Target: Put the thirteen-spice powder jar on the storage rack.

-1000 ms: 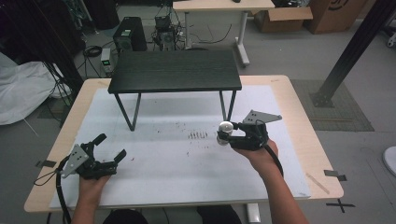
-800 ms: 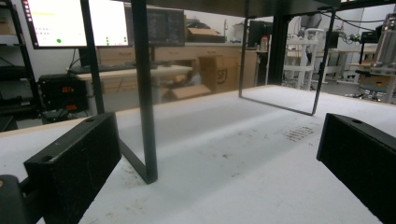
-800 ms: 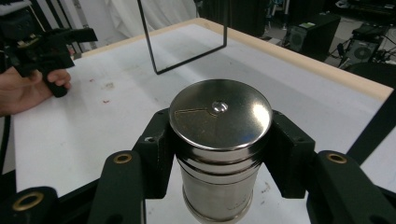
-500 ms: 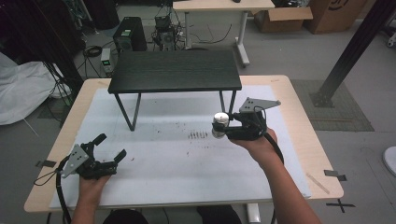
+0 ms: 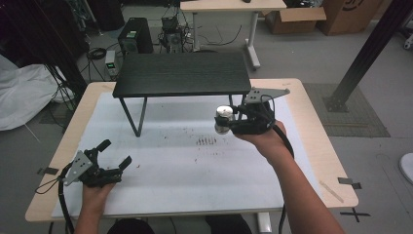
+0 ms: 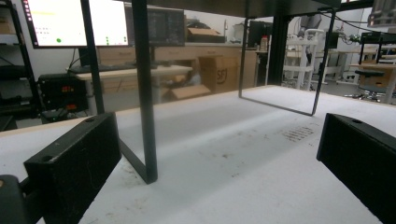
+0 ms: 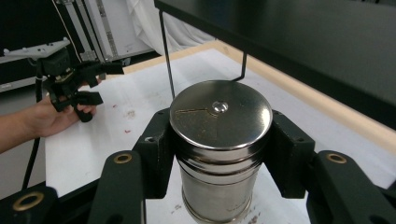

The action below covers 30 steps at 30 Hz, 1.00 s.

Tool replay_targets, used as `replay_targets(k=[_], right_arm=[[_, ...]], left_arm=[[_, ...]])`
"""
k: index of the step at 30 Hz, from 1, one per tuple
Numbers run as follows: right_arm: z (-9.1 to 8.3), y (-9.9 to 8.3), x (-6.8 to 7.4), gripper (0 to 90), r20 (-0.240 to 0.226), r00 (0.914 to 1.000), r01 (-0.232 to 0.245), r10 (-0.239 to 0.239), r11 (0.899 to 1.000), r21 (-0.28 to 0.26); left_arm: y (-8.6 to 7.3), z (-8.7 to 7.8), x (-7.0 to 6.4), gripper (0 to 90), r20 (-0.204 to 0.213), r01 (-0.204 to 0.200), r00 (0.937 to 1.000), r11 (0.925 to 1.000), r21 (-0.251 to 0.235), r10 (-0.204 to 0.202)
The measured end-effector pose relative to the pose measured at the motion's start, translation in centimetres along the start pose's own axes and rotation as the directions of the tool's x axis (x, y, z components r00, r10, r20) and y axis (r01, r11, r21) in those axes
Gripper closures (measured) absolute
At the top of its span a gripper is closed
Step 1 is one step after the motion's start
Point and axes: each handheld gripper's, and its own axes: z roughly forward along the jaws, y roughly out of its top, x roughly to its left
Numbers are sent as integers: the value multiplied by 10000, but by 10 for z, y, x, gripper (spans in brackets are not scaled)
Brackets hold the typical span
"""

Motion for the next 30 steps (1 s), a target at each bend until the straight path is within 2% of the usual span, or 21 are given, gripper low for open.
replay_targets(k=[7,13,30], right_arm=[[2,18,-1,489,-76,9999,152,-153,9999,-41],[1,31,-5,489,-93,9999,91,-93,9997,-213],[4,66,-22,490,244,9997,22,-8,9985,-544]], left_arm=[[0,0,0,3,-3,7,10000,10000,-3,-7],[0,0,0,3,0,5,10000,10000,-4,-5],[0,0,0,3,6,17,10000,10000,34,-17]])
